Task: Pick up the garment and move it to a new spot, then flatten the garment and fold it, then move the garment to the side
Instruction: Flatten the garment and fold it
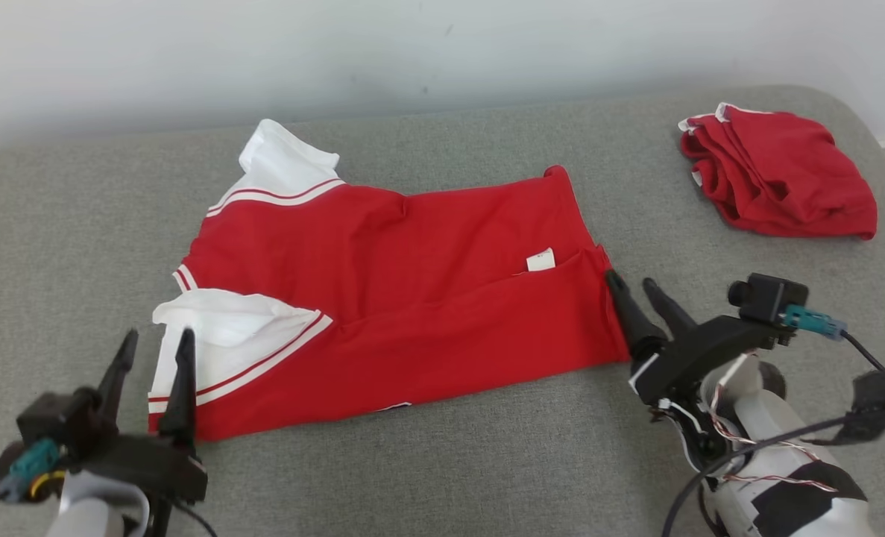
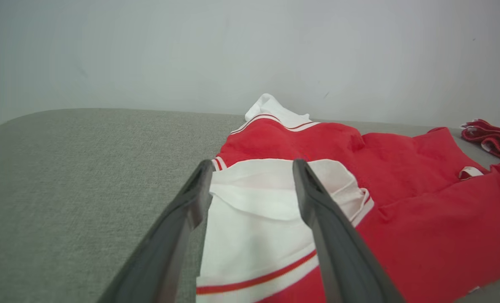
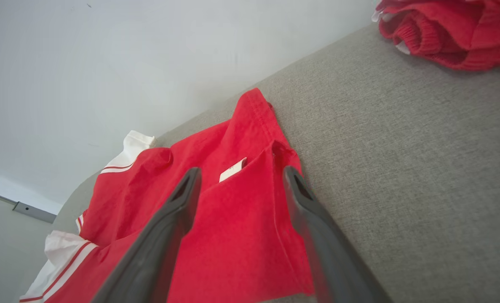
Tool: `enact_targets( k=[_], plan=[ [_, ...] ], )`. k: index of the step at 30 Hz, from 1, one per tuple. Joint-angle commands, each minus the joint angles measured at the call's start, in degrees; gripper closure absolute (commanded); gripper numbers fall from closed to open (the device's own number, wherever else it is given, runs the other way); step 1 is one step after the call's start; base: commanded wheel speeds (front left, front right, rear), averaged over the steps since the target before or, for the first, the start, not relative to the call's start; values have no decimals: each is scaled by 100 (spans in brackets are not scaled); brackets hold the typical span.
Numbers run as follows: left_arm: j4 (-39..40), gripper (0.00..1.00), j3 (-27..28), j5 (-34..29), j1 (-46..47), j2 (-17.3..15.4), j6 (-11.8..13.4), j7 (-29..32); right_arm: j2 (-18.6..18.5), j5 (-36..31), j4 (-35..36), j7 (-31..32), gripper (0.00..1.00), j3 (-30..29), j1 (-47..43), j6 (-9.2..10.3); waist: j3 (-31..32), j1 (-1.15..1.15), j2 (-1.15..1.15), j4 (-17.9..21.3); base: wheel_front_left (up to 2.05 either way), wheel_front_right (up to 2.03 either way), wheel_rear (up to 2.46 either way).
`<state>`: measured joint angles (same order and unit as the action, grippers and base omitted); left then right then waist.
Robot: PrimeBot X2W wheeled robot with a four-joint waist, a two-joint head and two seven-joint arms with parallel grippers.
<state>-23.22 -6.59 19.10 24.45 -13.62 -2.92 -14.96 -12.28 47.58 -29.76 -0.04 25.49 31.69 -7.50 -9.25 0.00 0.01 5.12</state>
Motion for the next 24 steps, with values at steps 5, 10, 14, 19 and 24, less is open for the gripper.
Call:
enact_targets(
  k=[5, 10, 14, 19, 24],
  plan=[
    [285, 0, 180, -126, -503, 129, 3, -30, -271, -98, -25, -257, 0, 164, -179, 3, 85, 0, -1, -62, 0, 0, 0],
    [415, 0, 297, -218, -861, 271, -19, -29, -392, -150, -68, -412, 0, 259, -306, 3, 86, 0, -1, -96, 0, 0, 0],
    [359, 0, 380, -257, -1043, 361, -52, -28, -448, -301, -171, -519, 0, 343, -322, 3, 27, 0, -1, -104, 0, 0, 0],
    [157, 0, 499, -318, -1028, 416, -86, -27, -460, -604, -371, -639, 0, 465, -219, 3, -84, 0, -1, -110, 0, 0, 0],
    [-5, 0, 657, -440, -938, 494, -147, -28, -385, -844, -618, -761, 0, 531, -136, 3, -171, 0, -1, -115, 0, 0, 0]
  ],
)
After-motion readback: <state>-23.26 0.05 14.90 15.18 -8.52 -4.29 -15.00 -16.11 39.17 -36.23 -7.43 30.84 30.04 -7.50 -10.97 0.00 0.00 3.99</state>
